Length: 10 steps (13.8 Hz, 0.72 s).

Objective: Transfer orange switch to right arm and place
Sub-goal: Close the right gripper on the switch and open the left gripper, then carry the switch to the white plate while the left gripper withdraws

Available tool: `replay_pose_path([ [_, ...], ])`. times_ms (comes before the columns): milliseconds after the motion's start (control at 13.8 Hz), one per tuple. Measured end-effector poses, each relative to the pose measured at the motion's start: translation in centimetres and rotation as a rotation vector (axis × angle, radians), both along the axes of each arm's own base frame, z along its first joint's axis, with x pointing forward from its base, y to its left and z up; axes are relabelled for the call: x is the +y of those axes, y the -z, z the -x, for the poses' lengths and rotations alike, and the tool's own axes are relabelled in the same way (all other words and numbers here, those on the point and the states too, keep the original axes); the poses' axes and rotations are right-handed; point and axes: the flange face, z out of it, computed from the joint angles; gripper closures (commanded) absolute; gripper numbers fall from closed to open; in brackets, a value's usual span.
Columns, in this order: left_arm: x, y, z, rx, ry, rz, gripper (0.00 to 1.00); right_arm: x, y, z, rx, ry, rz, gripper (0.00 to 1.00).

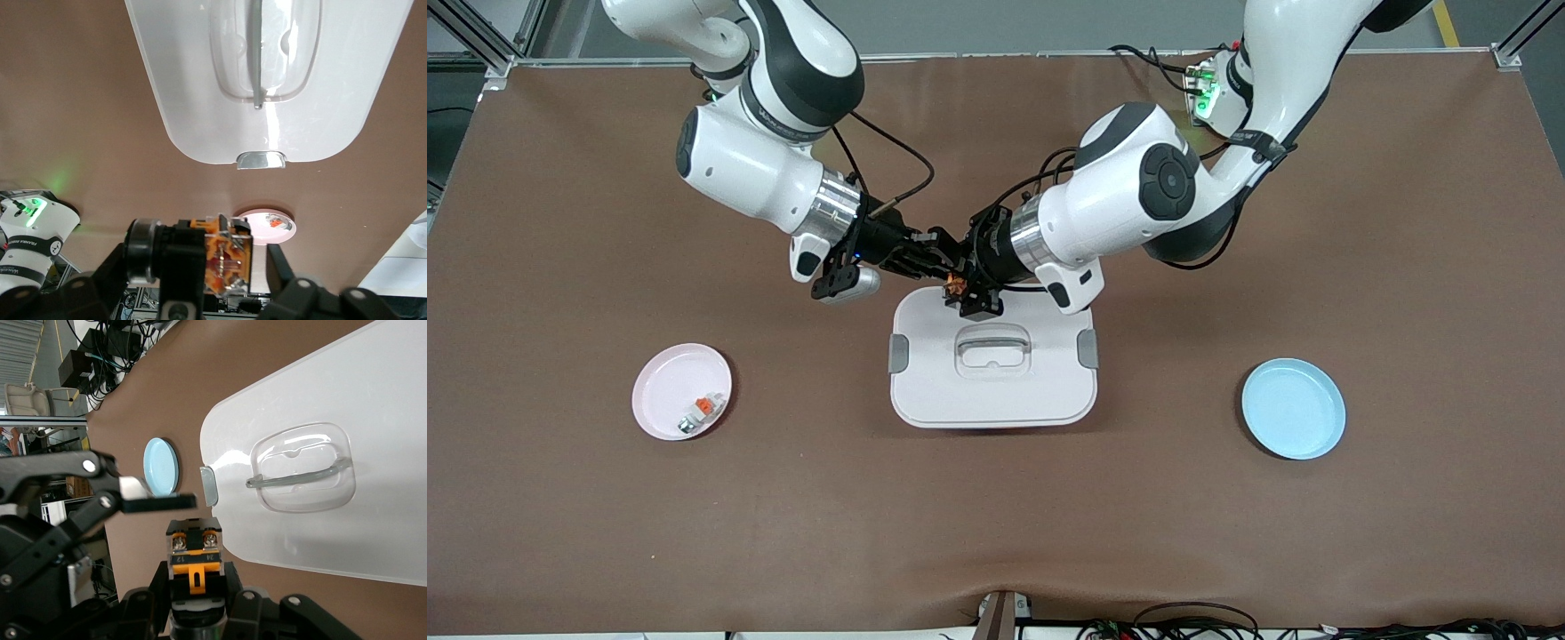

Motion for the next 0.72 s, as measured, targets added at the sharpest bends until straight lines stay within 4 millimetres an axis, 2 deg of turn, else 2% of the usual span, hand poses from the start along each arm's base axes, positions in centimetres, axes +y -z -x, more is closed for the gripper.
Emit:
replay_pose_path([
  [289, 2.2, -1.8, -1.2, -0.055, -0.008, -0.043, 0.00, 0.1, -0.1, -0.1, -0.001, -0.003, -0.002, 1.00],
  [578, 7.5, -4.5, -3.5, -0.144, 0.018, -0.132, 0.00, -0.3, 0.3, -0.1, -0.096, -0.106, 0.037, 1.00],
  [723, 10.1, -6.6, -4.1, -0.267, 0.151, -0.162, 0.00, -1.2, 0.9, -0.4, -0.139, -0.197, 0.119, 1.00],
])
